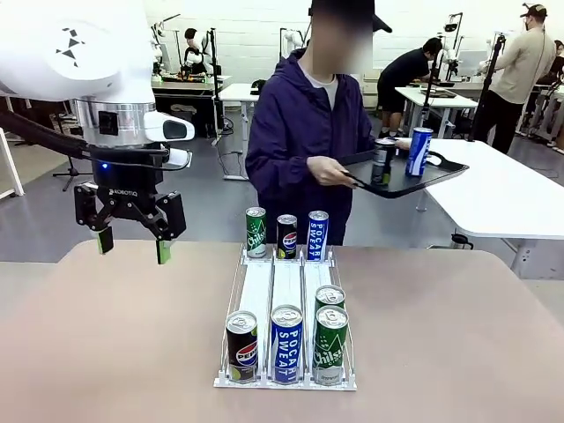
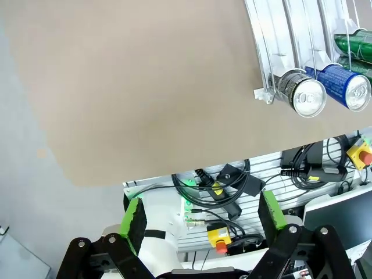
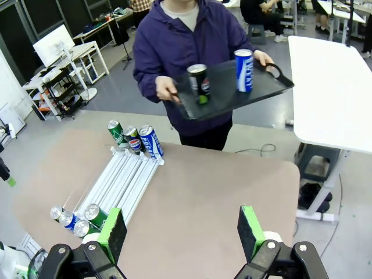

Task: Retrieve and hand over the desired beverage to the person.
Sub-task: Place the picked can on the Handle tray extended by the person.

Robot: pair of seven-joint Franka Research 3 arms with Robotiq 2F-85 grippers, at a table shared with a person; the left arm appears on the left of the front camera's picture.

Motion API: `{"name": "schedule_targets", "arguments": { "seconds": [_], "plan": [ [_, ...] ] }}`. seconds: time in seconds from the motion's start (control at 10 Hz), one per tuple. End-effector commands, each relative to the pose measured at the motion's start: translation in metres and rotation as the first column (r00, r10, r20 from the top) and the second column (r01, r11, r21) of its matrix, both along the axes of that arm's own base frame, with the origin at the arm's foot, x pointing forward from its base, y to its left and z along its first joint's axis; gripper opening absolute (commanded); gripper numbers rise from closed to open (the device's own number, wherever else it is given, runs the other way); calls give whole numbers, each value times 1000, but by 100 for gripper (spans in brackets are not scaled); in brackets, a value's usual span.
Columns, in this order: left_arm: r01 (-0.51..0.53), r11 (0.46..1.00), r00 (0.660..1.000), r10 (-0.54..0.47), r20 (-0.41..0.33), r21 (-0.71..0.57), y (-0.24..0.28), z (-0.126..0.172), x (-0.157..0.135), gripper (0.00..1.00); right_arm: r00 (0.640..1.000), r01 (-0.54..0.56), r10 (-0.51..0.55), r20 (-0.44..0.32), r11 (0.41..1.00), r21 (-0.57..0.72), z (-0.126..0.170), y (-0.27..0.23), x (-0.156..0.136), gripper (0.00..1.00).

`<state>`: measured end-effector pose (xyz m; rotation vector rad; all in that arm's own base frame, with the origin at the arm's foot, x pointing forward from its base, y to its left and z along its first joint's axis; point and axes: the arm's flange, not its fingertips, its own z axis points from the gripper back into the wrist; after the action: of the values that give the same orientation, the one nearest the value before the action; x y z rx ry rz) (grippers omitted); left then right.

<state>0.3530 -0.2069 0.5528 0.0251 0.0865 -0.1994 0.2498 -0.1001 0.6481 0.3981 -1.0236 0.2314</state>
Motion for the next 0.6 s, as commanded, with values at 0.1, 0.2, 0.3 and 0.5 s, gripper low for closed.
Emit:
{"name": "schedule_targets", "arguments": {
  "seconds": [0.1,0.2,0.3,0.5],
  "plan": [
    [-13,1000,1000,13,5,5,-4,3,0,100,1000,-16,16,1,1000,12,-1,1,2,100],
    [-13,1000,1000,13,5,5,-4,3,0,100,1000,-16,16,1,1000,12,-1,1,2,100],
    [-13,1000,1000,13,5,5,-4,3,0,100,1000,-16,16,1,1000,12,-1,1,2,100],
    [274,953,959,-282,-43,-128,33,15,6,100,1000,-16,16,1,1000,12,-1,1,2,100]
  ]
}}
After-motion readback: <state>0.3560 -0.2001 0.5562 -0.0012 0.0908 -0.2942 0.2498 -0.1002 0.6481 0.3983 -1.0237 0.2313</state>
